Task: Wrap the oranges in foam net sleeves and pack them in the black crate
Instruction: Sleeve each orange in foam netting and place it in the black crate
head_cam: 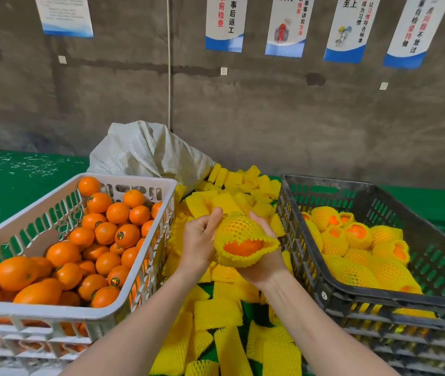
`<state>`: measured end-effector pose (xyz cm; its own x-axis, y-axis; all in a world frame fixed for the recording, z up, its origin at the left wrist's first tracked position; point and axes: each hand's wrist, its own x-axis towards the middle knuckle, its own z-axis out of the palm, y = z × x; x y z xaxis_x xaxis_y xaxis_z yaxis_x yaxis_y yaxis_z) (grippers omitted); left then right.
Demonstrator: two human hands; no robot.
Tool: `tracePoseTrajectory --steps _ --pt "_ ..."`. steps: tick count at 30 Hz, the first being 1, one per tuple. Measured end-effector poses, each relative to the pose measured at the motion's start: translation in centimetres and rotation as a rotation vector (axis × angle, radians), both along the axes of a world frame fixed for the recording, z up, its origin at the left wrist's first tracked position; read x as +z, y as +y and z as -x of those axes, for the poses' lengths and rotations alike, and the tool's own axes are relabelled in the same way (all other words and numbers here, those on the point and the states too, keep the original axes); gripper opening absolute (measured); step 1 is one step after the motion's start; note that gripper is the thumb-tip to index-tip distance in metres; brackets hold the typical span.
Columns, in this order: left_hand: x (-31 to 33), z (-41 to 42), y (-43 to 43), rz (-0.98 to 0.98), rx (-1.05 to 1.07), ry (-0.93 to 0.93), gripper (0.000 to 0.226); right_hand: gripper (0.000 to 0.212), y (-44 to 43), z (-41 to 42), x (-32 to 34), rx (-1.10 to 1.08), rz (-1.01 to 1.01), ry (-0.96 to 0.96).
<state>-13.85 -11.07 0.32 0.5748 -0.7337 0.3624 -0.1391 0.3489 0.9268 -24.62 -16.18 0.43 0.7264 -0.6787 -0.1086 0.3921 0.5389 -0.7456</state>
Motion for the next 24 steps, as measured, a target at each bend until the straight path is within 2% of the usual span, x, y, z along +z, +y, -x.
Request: tracePoseTrajectory --steps 4,6,7,8,10,12,16,18,21,24 --pt "-0.5 0.0 0.2 0.038 0.107 -0.097 0.056 0.037 0.3 -0.1 0.0 -0.002 0.052 -0.027" --pt "-0.5 -0.1 0.1 -0.047 0.191 -0.072 0.048 0.035 0.4 0.0 0.4 -0.017 0.105 -0.023" --pt "-0.2 -0.1 0.1 -0.132 0.188 0.02 0.042 0.035 0.4 0.0 0.7 -0.039 0.143 -0.011" --pt "0.2 -0.1 0.3 -0.25 0.094 0.192 0.038 0.035 0.3 0.0 0.9 -0.074 0.185 0.011" --pt "1.0 -0.2 0.8 -0.47 -0.227 0.584 0.051 0.028 -0.1 0.0 1.2 -0.165 0.27 0.059" --pt "1.6 0.1 1.1 -0.532 -0.441 0.753 0.064 0.018 -0.6 0.1 1.1 -0.267 0.369 0.131" --pt "2.2 0.7 1.2 -0.485 -0.506 0.744 0.06 0.015 -0.9 0.3 0.9 -0.38 0.552 0.217" --pt "2.2 0.9 1.0 -0.484 -0.489 0.685 0.062 0.022 -0.8 0.5 1.1 -0.379 0.627 0.218" --pt "2.0 1.3 1.1 -0.503 -0.486 0.594 0.061 0.028 -0.9 0.6 1.2 -0.474 0.883 0.353" --pt "1.9 1.1 1.1 -0.536 -0.485 0.588 0.068 0.03 -1.5 0.7 1.4 -0.578 1.008 0.418"
